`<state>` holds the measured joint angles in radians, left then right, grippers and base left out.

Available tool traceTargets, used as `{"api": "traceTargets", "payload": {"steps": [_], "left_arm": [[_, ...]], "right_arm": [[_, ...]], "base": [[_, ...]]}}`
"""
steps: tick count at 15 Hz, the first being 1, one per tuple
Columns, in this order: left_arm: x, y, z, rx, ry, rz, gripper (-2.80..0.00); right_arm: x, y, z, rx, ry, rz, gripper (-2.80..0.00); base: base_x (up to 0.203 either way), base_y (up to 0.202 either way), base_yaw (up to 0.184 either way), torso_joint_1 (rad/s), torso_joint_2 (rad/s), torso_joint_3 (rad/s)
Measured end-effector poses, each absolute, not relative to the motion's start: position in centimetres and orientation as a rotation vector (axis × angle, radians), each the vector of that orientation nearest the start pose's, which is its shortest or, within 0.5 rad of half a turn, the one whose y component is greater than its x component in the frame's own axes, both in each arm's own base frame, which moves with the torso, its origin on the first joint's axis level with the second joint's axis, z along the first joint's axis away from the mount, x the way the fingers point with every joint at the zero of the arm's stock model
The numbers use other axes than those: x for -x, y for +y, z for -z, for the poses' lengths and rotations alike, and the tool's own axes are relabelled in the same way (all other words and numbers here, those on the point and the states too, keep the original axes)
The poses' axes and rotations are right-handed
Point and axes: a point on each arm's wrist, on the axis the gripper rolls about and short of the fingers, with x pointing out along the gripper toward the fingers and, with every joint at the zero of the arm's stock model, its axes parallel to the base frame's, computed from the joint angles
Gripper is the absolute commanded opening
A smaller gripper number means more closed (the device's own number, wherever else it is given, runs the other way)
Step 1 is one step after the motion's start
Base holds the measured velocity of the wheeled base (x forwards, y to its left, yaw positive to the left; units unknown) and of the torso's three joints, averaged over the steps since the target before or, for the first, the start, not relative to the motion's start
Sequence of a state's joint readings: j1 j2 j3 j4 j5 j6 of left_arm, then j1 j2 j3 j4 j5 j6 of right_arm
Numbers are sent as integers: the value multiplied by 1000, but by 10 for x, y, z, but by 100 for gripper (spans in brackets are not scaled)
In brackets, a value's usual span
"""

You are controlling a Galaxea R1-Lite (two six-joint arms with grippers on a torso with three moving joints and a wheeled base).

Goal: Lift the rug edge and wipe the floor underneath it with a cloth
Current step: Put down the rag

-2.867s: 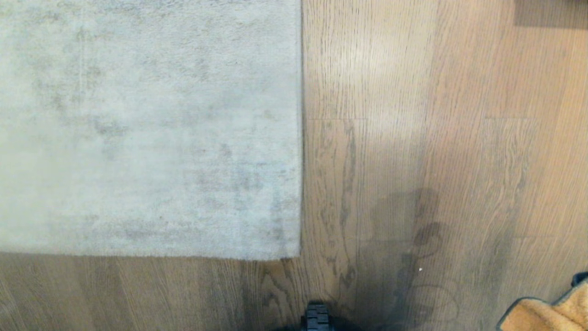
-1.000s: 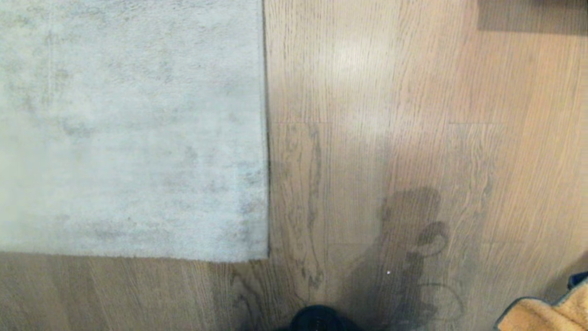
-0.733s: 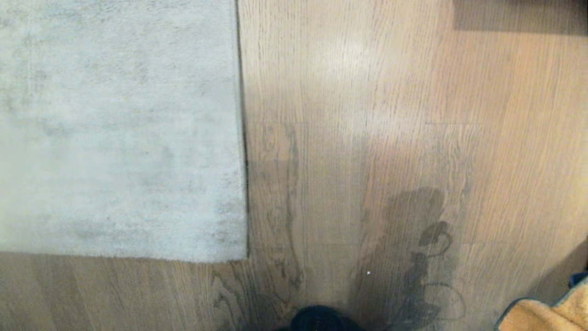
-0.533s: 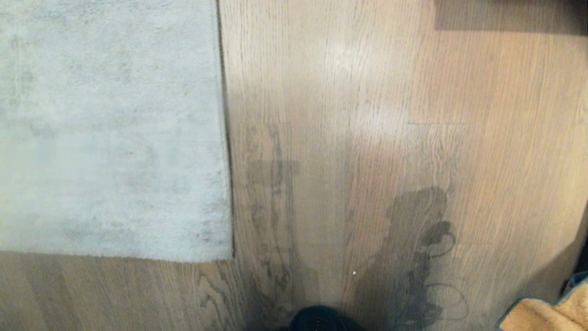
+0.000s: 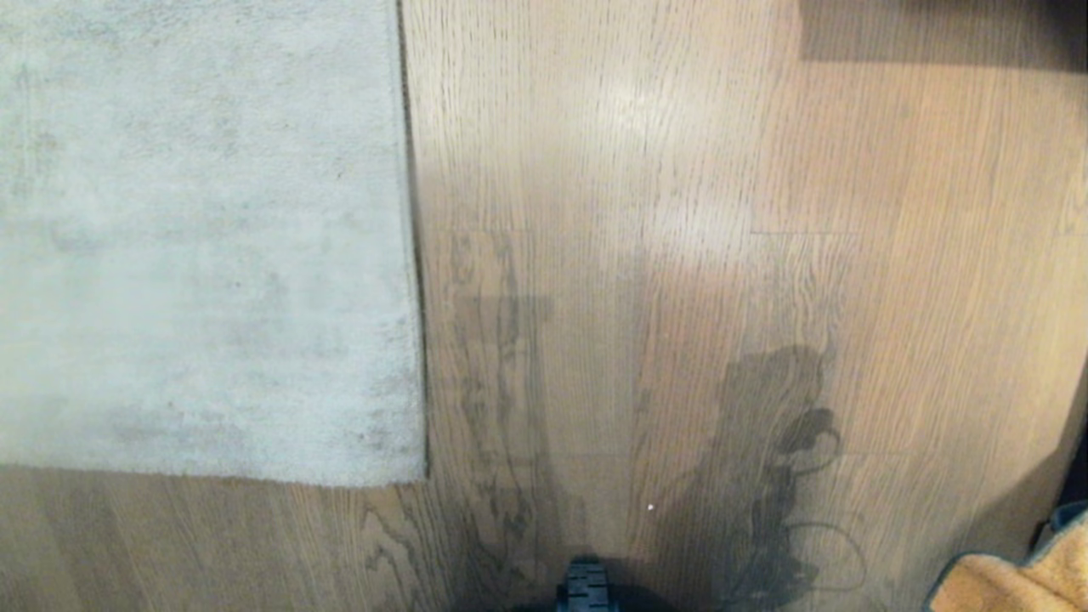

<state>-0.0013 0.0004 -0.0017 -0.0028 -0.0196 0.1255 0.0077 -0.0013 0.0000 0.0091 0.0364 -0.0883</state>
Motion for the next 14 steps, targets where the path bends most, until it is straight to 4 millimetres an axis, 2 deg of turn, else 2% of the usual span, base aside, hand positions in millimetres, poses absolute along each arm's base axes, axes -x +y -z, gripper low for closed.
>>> {"api": "traceTargets", "payload": {"steps": [14], "left_arm": [[23,0,-76,-125,-5,21,-280]], "right_arm": [[23,1,-75,89,6,-44,-280]], "base": [[0,0,0,0,0,0]]}}
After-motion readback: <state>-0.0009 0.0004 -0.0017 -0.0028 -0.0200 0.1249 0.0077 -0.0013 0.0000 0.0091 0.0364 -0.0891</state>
